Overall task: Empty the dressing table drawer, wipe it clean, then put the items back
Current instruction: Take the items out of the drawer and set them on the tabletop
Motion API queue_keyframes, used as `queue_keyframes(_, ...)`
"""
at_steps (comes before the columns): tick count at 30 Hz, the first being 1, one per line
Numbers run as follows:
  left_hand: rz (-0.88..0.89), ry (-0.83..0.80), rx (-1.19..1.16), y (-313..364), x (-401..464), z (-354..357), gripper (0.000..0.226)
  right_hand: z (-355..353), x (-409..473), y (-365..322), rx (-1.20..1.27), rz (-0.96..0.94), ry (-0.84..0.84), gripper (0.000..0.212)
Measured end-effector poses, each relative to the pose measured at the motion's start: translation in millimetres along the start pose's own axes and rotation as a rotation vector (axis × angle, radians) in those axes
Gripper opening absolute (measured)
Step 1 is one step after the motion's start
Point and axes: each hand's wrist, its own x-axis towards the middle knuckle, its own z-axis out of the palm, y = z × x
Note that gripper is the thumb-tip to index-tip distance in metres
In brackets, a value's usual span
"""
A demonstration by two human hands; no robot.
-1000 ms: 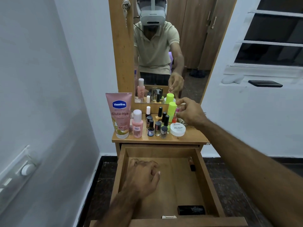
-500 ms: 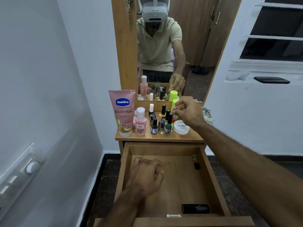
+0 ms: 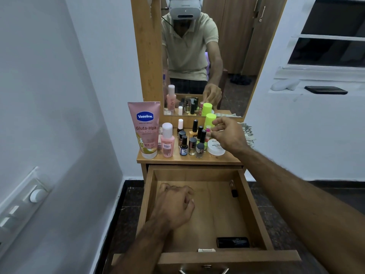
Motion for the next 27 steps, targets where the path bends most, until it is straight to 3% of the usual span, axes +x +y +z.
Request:
queue_keyframes(3,0.007,0.006,0.003,1,0,-3,0.035,-5,-4,-3,0.006,0.006,0.003,0.035)
queue_keyframes(7,0.01,-0.016,0.001,0,0,-5,0.032,-26,-19,-11,-0.083,-0.013,-0.021,0.016)
queue_keyframes(9,0.013,-0.013,0.003,0,1,-4,0.033,-37,-39,-10,-0.233,-0.02,-0.286,0.015)
queue_keyframes(13,0.016,-0.042,0.023,0,1,-2,0.034,-30,-102,3,-0.634,0.036,-0.988,0.014)
queue_keyframes(16,0.03,-0.038,0.035,-1,0,-2,0.034,-14,-144,18,-0.926,0.011,-1.235,0.034)
queue_keyframes(20,0.035,-0.035,0.043,0,0,-3,0.033,-11,-164,36,-1.076,-0.046,-1.233,0.037)
queue_keyframes(27,0.02,-0.032,0.044,-1,0,-2,0.035,-17,-157,50,-0.715,0.002,-1.147,0.028)
